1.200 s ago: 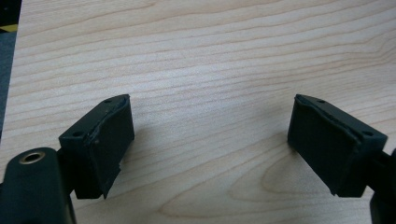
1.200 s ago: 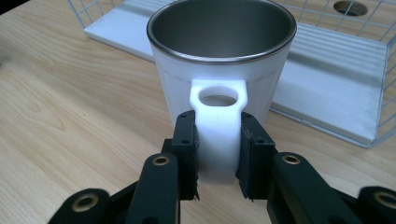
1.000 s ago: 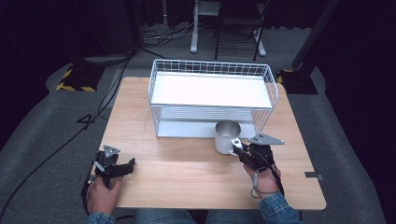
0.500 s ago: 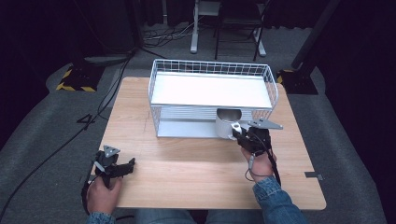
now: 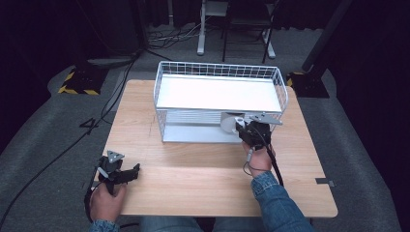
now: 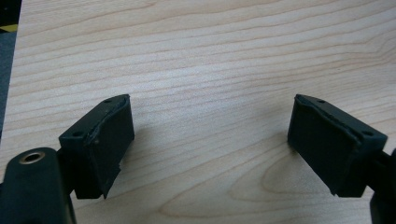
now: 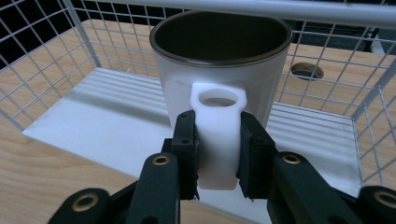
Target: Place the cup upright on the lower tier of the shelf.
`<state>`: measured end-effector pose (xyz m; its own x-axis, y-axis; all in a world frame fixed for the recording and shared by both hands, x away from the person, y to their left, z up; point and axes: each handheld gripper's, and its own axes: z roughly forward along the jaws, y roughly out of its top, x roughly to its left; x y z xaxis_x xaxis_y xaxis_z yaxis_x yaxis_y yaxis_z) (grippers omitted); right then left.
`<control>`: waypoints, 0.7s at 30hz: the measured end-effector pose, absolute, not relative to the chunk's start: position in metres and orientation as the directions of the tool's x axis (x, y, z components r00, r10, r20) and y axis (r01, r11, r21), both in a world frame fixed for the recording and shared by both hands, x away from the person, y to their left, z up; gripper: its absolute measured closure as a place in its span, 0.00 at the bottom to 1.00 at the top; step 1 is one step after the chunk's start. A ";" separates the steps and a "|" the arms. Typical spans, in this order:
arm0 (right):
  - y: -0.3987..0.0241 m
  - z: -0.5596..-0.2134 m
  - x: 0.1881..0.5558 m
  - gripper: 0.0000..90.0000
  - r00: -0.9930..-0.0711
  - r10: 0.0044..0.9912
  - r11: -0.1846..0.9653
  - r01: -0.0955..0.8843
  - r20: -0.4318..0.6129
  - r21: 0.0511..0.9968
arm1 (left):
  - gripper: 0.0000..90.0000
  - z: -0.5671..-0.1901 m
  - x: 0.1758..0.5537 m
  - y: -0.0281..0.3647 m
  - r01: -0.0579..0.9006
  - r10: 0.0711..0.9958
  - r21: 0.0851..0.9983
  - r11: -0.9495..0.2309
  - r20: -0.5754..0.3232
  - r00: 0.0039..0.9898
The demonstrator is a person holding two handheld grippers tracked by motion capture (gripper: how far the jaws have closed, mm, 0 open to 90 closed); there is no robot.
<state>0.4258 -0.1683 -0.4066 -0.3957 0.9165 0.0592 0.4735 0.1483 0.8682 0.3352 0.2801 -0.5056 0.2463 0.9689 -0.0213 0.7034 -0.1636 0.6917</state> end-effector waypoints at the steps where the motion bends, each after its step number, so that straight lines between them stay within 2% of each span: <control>1: -0.167 -0.408 0.428 0.80 -0.393 0.918 0.145 0.470 0.060 0.871 | 0.17 -0.506 0.335 0.280 0.703 0.969 0.692 -0.163 -0.021 0.246; 10: -0.157 -0.420 0.447 0.80 -0.358 0.932 0.132 0.465 0.049 0.875 | 0.17 -0.506 0.335 0.280 0.703 0.969 0.692 -0.163 -0.021 0.246; 21: -0.147 -0.432 0.456 0.80 -0.367 0.930 0.157 0.460 0.026 0.874 | 0.17 -0.506 0.335 0.280 0.704 0.969 0.692 -0.163 -0.022 0.246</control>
<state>0.4563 -0.1473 -0.4323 -0.3673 0.9297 0.0264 0.4603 0.1570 0.8738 0.3352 0.2801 -0.5056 0.2463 0.9690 -0.0216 0.7035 -0.1634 0.6916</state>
